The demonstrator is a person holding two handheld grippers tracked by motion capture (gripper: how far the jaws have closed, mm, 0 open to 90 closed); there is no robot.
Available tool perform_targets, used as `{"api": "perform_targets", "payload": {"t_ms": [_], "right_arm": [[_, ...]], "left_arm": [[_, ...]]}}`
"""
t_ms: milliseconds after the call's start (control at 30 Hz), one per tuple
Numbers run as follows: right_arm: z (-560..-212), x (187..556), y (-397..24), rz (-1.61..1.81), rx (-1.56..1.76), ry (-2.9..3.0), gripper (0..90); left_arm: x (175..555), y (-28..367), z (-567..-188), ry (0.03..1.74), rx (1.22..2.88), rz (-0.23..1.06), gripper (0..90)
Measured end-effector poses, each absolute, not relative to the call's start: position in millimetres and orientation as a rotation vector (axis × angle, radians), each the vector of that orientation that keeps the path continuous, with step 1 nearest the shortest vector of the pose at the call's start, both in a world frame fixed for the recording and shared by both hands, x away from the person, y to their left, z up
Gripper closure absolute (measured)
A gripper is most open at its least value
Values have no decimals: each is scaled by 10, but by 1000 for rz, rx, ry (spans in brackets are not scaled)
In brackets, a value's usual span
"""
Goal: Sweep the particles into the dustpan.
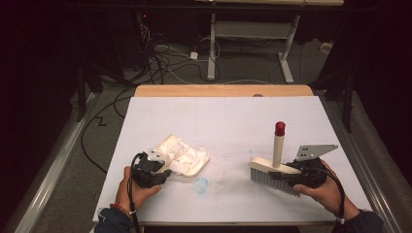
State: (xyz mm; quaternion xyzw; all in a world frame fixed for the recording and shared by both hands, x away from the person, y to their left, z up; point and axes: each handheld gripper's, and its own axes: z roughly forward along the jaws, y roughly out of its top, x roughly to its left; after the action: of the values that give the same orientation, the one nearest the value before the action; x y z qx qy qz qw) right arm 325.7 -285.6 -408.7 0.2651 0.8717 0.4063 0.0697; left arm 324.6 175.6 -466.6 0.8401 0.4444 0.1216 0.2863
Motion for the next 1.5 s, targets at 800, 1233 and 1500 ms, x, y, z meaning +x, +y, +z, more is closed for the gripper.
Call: {"api": "perform_targets", "payload": {"t_ms": [800, 1233, 1500], "right_arm": [[-4214, 3939, -2991, 1160, 1045, 2650, 656], [-4271, 4105, -3114, 1133, 1155, 2622, 602], [-4257, 4162, -3135, 1120, 1163, 2615, 599]], "left_arm": [[3326, 1995, -4723, 1362, 2113, 406, 624], [3255, 1780, -4720, 1358, 2118, 381, 579], [3223, 1680, -4688, 1358, 2095, 390, 585]]}}
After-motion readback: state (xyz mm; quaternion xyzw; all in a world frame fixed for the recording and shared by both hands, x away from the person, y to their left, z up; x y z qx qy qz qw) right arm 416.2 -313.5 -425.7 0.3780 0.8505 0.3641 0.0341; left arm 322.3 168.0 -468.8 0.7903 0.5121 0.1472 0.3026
